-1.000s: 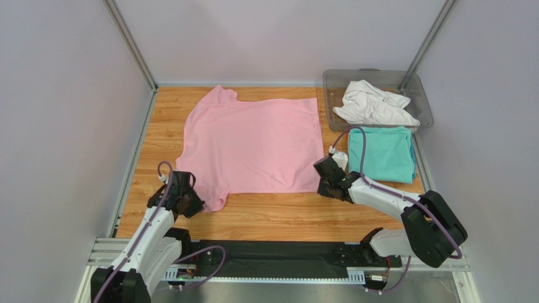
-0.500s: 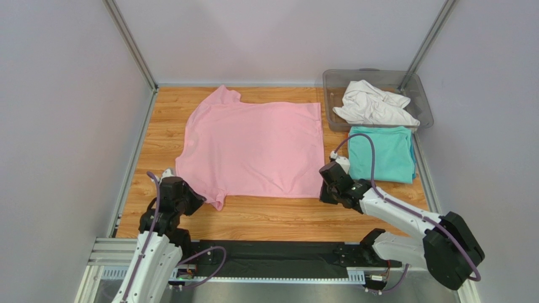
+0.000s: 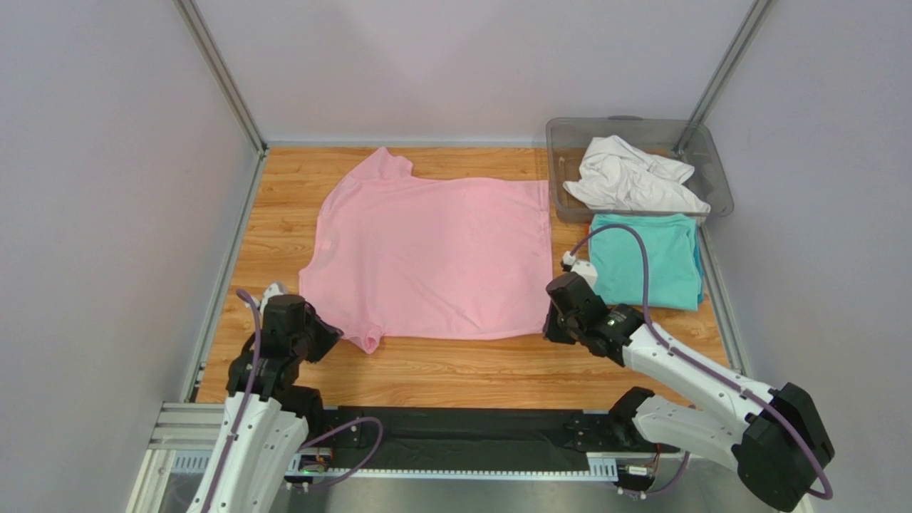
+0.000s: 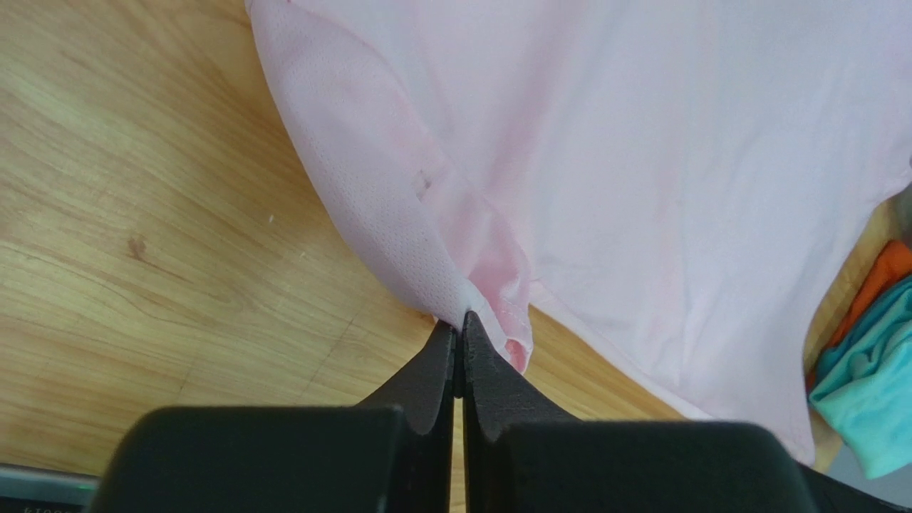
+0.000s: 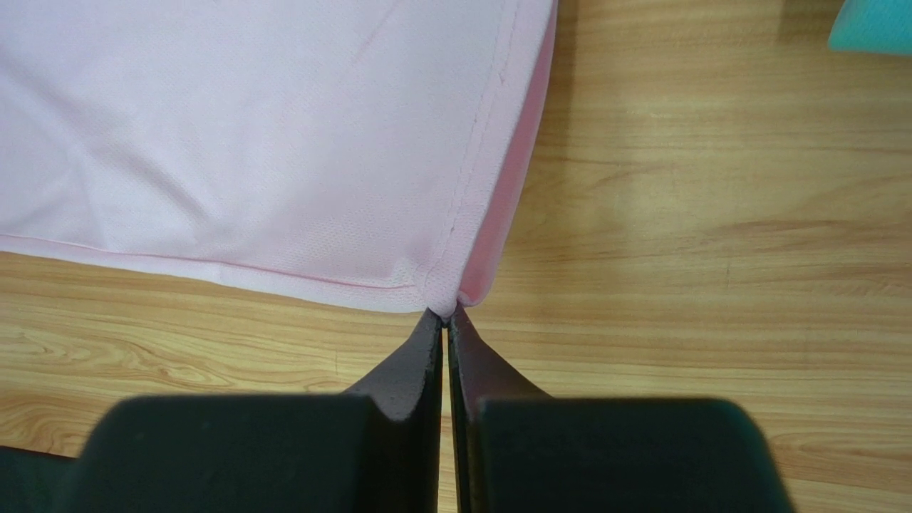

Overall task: Fold and stack the t-shirts
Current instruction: Fold the tshirt

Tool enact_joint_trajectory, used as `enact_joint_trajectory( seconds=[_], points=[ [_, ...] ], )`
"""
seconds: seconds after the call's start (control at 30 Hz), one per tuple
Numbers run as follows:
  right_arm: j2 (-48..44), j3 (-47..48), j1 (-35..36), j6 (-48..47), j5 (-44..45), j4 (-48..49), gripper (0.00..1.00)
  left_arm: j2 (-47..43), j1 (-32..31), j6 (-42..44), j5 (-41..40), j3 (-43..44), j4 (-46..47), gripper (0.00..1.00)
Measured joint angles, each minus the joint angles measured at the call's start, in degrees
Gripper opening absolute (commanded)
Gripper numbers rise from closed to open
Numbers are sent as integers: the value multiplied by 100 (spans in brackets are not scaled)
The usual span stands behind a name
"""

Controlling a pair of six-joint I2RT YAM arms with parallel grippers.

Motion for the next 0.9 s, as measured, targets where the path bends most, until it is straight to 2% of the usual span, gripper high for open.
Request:
enact_joint_trajectory(
  seconds=[0.23, 0.5, 0.9],
  points=[
    [568, 809, -164, -155, 247, -37, 0, 1095, 0, 42, -149, 573, 529, 0],
    [1231, 1591, -758, -407, 339, -55, 0, 2524, 0, 184, -337, 1392, 1187, 0],
    [2186, 2503, -1211, -767, 306, -7, 0, 3904, 13, 616, -820, 2653, 1676, 0]
  ],
)
